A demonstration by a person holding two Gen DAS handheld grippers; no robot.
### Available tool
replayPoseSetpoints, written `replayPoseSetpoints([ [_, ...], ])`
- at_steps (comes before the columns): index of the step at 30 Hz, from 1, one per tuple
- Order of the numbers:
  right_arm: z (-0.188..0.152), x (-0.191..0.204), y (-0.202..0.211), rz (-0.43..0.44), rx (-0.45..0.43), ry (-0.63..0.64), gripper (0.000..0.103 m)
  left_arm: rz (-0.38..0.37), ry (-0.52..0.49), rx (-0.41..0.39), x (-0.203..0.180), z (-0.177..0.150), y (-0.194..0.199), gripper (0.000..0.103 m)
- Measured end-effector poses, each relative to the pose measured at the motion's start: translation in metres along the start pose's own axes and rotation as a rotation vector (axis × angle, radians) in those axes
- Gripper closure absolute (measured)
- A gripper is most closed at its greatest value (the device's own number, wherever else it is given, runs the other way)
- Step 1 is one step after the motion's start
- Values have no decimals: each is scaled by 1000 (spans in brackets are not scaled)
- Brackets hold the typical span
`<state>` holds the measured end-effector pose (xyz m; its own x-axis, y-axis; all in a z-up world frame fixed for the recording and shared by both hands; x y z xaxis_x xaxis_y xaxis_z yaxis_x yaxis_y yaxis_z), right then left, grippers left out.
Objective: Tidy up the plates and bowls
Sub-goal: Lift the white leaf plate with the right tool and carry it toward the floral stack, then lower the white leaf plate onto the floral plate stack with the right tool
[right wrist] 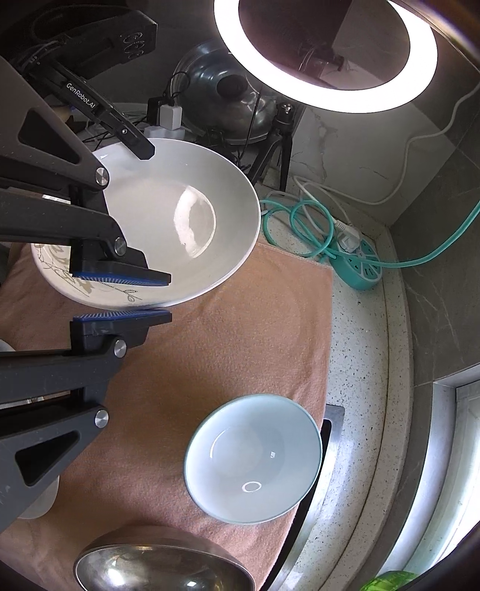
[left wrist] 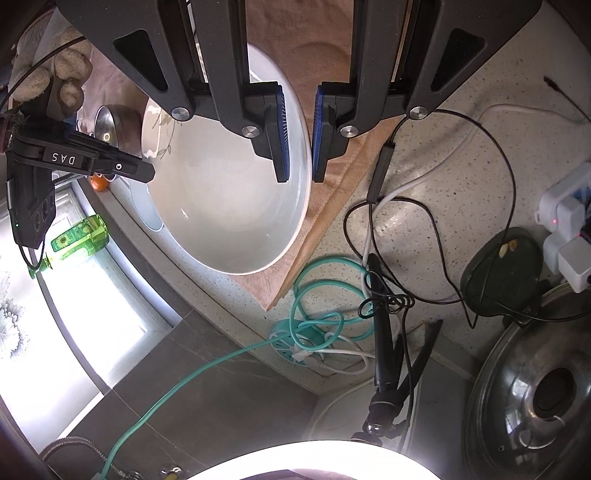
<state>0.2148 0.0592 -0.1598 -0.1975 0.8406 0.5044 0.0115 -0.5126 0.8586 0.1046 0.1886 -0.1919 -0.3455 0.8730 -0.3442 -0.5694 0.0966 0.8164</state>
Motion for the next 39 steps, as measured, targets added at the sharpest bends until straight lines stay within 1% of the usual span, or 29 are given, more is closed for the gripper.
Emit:
replayPoseSetpoints([
  [7,-15,-10,10,2,-6,-12,91,-6,-18,7,-11,-15,6,94],
  [14,-32,-28,23,5,-16,-39,91,-28,-41,15,-28,-30,9,94],
  [30,-68,-92,62,6,-56,-137,91,-80,-124,71,-81,-70,6,94],
  [39,-86,-119,80,-3,-77,-174,91,-103,-159,98,-101,-88,6,94],
])
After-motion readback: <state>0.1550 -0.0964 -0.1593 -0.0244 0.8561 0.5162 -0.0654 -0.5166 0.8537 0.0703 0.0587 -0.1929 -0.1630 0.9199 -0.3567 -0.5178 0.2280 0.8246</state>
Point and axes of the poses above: each gripper's, at about its wrist camera, not at the fingertips, and y roughly against the way its jaws point, x to its left, z to its top, the point moved 9 cm from there along -y, roughly the way its jaws point, and after that the axes turned 7 degrees about -y, right-handed, at the moved point
